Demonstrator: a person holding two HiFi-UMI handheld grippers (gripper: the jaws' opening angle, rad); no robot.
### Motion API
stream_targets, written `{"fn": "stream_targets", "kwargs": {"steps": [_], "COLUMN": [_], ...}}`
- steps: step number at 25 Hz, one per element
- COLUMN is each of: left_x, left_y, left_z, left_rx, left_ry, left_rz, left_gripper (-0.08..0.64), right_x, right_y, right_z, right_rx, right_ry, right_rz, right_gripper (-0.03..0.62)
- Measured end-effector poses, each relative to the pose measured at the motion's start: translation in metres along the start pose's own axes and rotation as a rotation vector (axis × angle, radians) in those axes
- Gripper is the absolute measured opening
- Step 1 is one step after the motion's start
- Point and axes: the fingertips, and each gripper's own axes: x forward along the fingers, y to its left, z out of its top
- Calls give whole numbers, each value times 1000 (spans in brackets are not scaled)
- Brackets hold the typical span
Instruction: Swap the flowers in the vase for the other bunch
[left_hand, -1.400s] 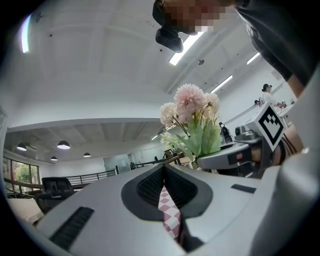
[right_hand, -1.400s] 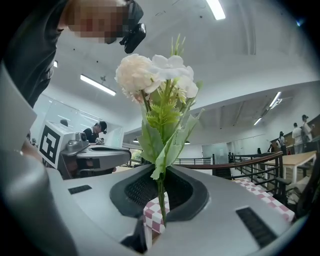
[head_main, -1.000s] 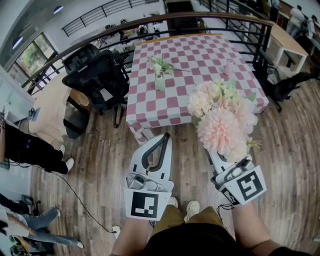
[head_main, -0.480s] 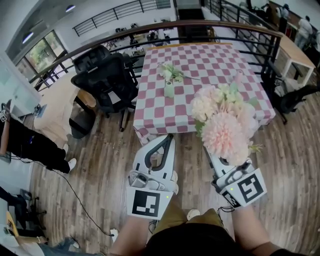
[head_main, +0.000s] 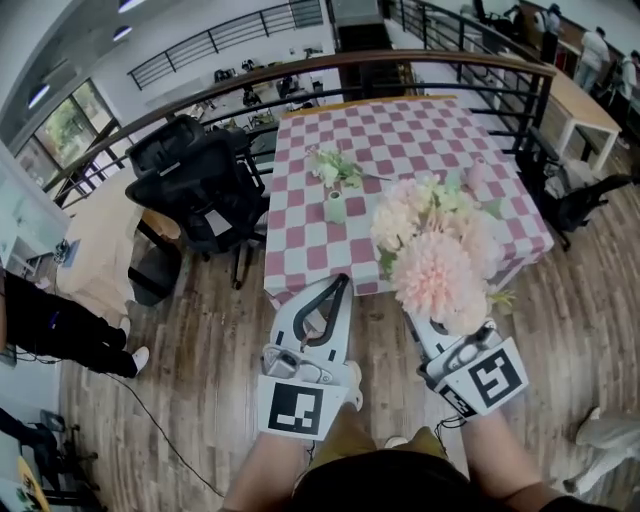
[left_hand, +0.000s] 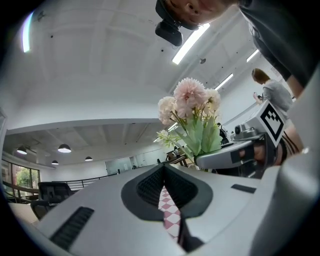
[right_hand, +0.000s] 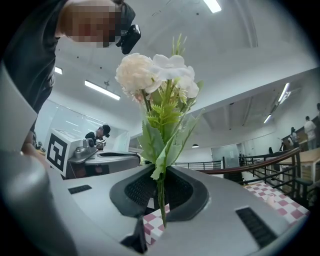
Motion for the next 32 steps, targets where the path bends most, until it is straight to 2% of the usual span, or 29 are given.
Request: {"fn": "stream_targets", "kwargs": {"steps": [8,12,16,19,26,32], "left_x": [56,69,91,104,131,153], "left_y": [48,61,101,123,155,170], "left_z": [-27,-28,-46,-57,-86,-98], "left_rx": [1,-84,-35,-65,-77,-52], "left_ry": [-31,-49,-37,-43,-59,-63], "left_rz": [-45,-29,-35,-28,-61,-105], "left_gripper": [9,9,9,9,9,9], "right_x": [72,85,131,157,199,222], "right_y": [-35,-47,-58,-66,-81,-97], "right_z": [-11,-11,-15,-19,-38,-47], "right_rx": [-5,1,-6,-11,-27,-28], "right_ry": [-1,11,15,15,28,39], "right_rz": [-19,-26,-25,-25,-50,-73], "right_gripper": [58,58,58,58,58,58]}}
